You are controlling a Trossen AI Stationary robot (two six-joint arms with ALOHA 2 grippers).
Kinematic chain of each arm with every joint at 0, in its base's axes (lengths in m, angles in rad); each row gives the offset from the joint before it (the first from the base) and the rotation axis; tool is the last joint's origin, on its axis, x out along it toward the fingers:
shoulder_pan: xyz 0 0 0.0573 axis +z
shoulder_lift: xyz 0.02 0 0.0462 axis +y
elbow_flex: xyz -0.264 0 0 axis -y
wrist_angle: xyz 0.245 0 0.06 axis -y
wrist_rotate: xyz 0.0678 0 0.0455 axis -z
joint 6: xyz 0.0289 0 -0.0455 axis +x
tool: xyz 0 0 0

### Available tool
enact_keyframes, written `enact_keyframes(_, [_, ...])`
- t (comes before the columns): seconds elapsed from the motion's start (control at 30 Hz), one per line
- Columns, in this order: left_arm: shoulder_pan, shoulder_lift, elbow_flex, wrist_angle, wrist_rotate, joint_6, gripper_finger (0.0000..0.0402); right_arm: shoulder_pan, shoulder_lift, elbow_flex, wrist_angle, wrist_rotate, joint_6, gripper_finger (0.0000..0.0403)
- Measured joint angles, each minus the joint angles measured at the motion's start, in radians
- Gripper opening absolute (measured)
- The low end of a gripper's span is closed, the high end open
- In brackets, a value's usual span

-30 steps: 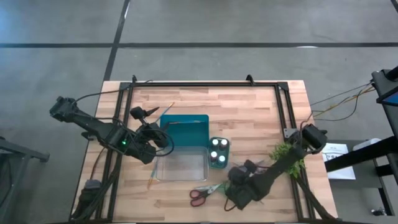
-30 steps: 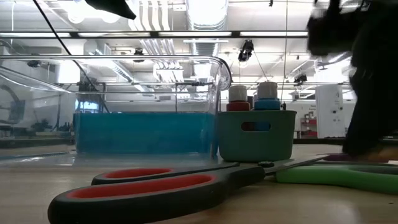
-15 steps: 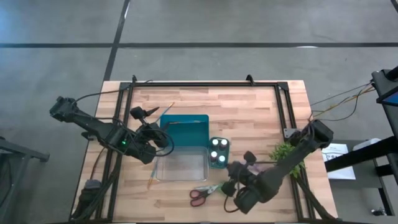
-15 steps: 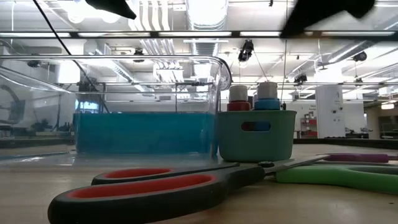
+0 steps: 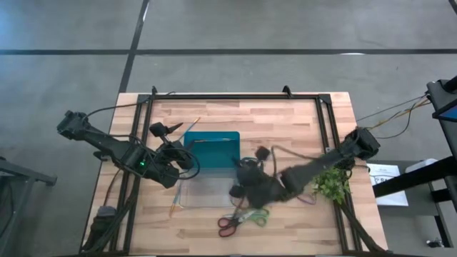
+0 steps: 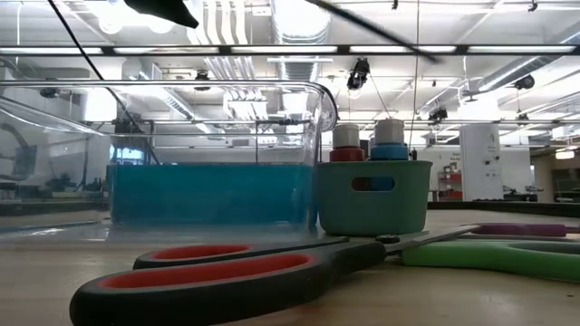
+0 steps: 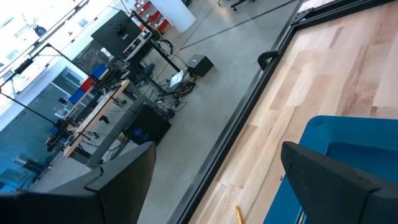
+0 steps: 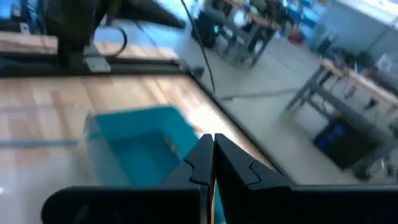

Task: Pick & Place Paint Supplies
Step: Put the blue paint brush into the blue bin

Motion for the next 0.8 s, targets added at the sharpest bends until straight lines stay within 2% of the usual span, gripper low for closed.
enact_keyframes(0.17, [0.000, 0.000, 0.000, -0.004, 0.000, 0.000, 0.0353, -0.128, -0.046, -0.113, 0.508, -0.241, -0.372, 0.0008])
enact_keyframes(0.27, [0.000, 0.000, 0.000, -0.010, 0.003, 0.000, 0.0353, -0.202, -0.066, -0.164, 0.657, -0.382, -0.464, 0.0008])
enact_keyframes(0.43, [0.000, 0.000, 0.000, -0.021, 0.008, 0.000, 0.0353, -0.351, -0.069, -0.204, 0.760, -0.683, -0.456, 0.0008])
enact_keyframes(0.6, [0.000, 0.000, 0.000, -0.021, 0.008, 0.000, 0.0353, -0.479, -0.040, -0.250, 0.815, -0.919, -0.364, 0.0008])
enact_keyframes(0.8, [0.000, 0.000, 0.000, -0.021, 0.008, 0.000, 0.0353, -0.549, 0.018, -0.304, 0.874, -1.065, -0.310, 0.0008])
